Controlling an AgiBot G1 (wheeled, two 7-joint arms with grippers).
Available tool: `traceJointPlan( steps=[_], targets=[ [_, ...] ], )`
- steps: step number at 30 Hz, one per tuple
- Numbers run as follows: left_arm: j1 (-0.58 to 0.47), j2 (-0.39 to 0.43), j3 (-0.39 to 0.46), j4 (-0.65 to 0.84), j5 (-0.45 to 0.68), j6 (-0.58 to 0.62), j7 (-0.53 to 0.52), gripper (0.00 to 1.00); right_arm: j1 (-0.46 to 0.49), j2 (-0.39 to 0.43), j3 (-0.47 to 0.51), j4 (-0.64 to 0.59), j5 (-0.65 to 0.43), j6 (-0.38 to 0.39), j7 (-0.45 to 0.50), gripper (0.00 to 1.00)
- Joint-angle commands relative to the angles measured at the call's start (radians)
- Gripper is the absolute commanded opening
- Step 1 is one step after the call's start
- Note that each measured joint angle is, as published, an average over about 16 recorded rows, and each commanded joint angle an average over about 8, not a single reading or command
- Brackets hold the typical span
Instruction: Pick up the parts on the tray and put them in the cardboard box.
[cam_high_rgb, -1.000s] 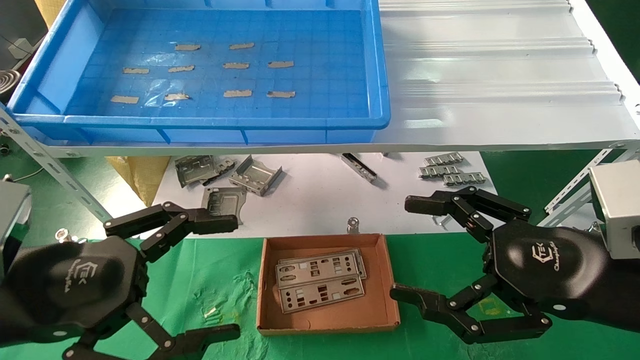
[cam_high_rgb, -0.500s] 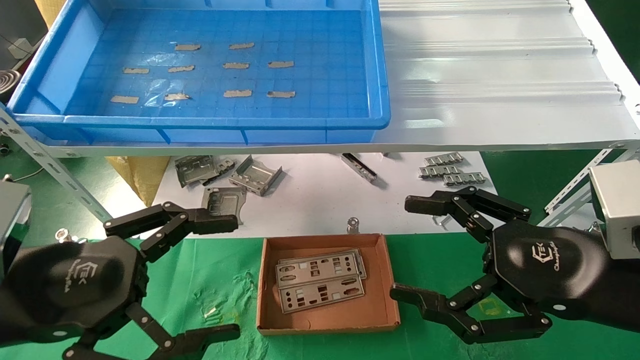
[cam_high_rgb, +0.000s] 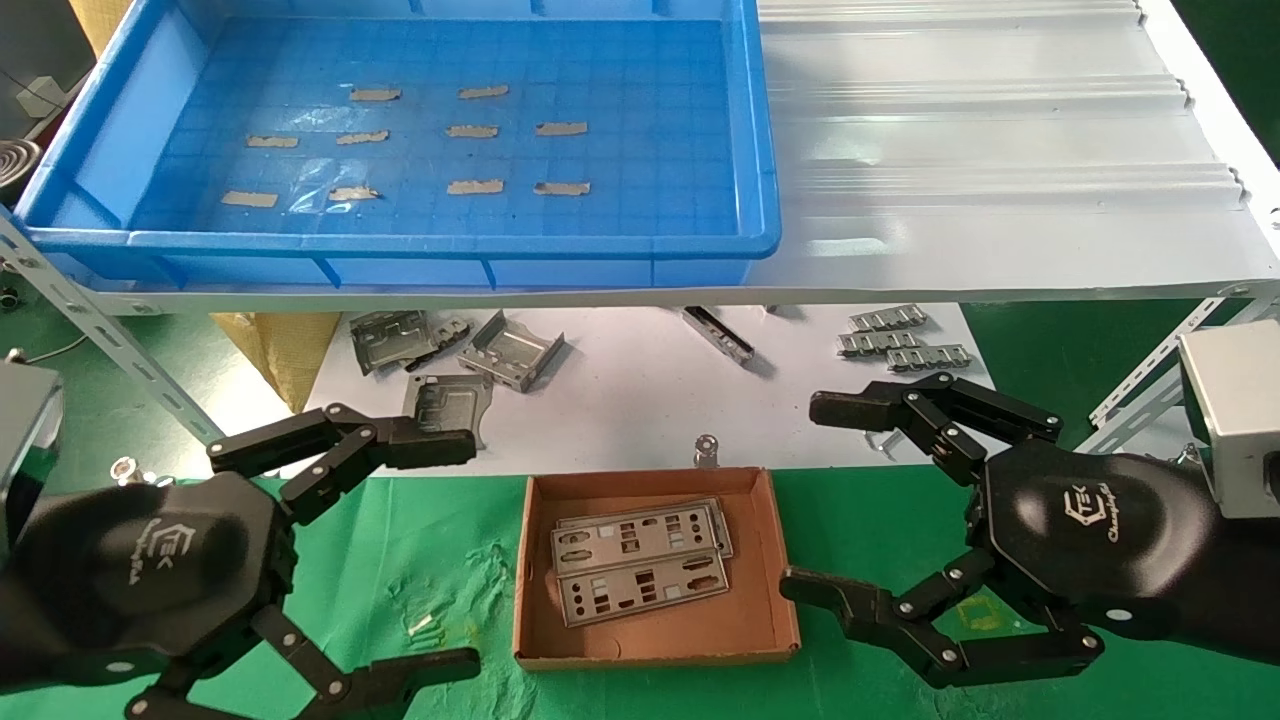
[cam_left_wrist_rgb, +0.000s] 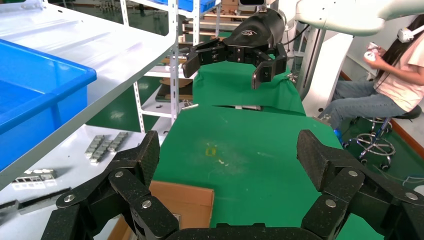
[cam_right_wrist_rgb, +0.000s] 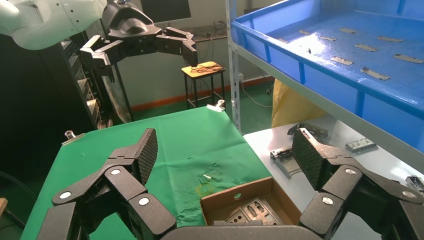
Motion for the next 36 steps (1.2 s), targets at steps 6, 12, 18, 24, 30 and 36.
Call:
traceJointPlan(
  steps=[6, 12, 18, 24, 30, 36],
  targets=[
    [0.000, 0.000, 0.000, 0.000, 0.000, 0.000, 0.000, 1.00, 0.000, 0.000, 0.000, 0.000, 0.000, 0.000, 0.000, 1.00],
    [0.000, 0.000, 0.000, 0.000, 0.000, 0.000, 0.000, 1.00, 0.000, 0.000, 0.000, 0.000, 0.000, 0.000, 0.000, 1.00],
    [0.000, 0.000, 0.000, 0.000, 0.000, 0.000, 0.000, 1.00, 0.000, 0.000, 0.000, 0.000, 0.000, 0.000, 0.000, 1.00],
    [0.000, 0.000, 0.000, 0.000, 0.000, 0.000, 0.000, 1.00, 0.000, 0.000, 0.000, 0.000, 0.000, 0.000, 0.000, 1.00],
    [0.000, 0.000, 0.000, 0.000, 0.000, 0.000, 0.000, 1.00, 0.000, 0.000, 0.000, 0.000, 0.000, 0.000, 0.000, 1.00],
    [0.000, 0.000, 0.000, 0.000, 0.000, 0.000, 0.000, 1.00, 0.000, 0.000, 0.000, 0.000, 0.000, 0.000, 0.000, 1.00]
  ],
)
